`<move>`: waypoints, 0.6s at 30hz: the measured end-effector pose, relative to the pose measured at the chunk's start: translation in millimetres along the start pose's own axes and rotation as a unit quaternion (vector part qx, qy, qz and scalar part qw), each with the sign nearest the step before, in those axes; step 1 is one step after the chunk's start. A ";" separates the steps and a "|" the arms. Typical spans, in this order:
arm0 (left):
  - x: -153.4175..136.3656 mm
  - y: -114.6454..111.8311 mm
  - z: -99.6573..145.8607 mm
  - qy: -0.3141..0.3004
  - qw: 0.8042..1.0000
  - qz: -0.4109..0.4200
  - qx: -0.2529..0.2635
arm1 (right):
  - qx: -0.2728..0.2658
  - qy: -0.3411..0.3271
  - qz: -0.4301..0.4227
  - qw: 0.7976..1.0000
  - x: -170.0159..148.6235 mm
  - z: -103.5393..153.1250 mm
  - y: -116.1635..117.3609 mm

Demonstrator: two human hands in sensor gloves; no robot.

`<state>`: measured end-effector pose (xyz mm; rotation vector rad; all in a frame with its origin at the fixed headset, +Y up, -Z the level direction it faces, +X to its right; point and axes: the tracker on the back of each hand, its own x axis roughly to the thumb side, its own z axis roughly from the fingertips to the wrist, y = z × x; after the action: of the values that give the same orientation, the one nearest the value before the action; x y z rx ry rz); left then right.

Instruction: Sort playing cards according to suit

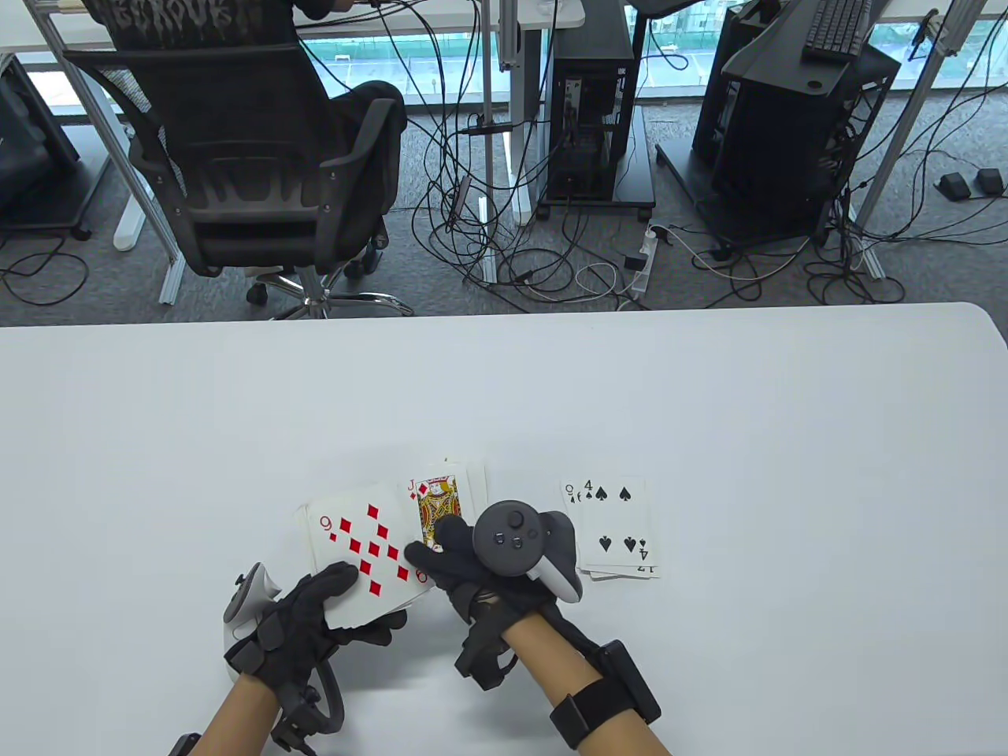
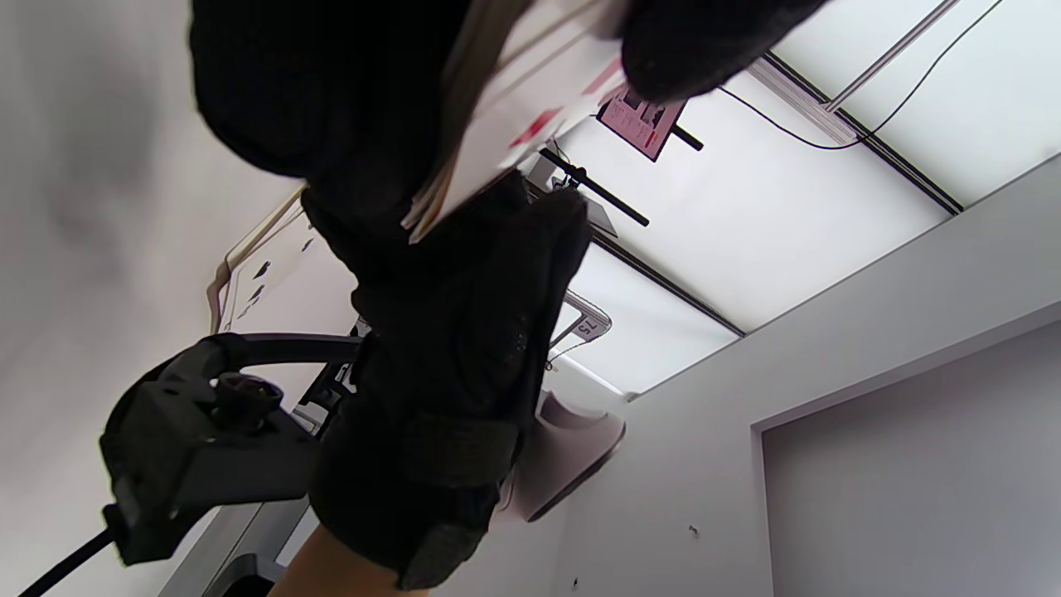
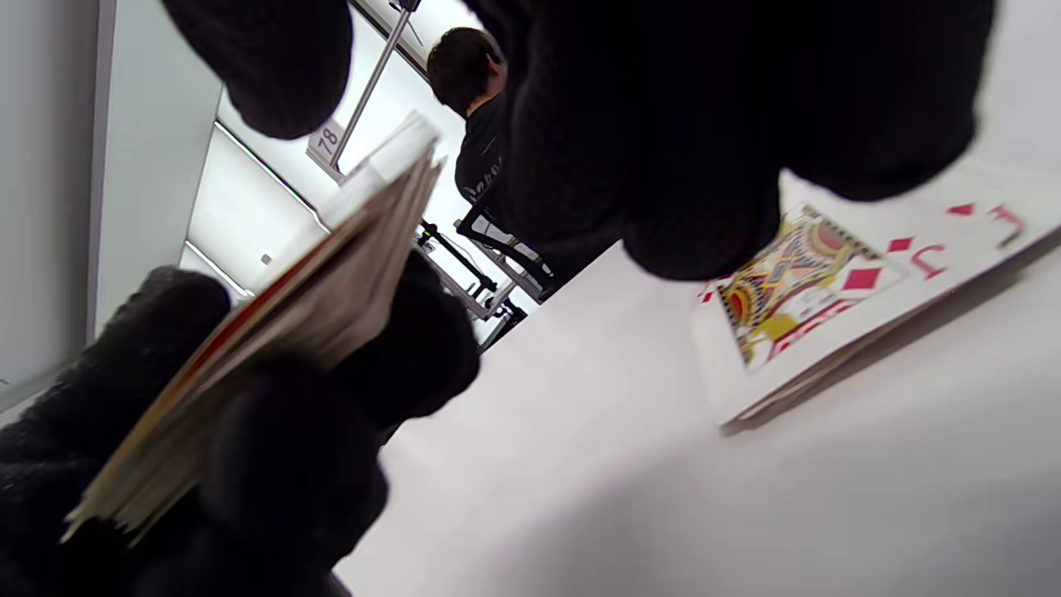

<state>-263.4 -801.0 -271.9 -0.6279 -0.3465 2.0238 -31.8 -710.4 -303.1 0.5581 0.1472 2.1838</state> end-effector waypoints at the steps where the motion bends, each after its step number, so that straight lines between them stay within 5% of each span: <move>1: 0.1 0.1 -0.1 0.000 1.000 0.000 0.000 | -0.002 -0.006 0.001 1.000 2.9 0.0 5.1; 18: 0.7 -0.8 -1.1 -0.006 1.000 0.002 -0.006 | -0.058 0.024 -0.036 0.997 -7.4 -8.2 3.0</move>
<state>-262.5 -800.0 -272.6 -0.6239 -0.3655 2.0319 -33.6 -717.2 -312.1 0.4294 0.0647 2.1202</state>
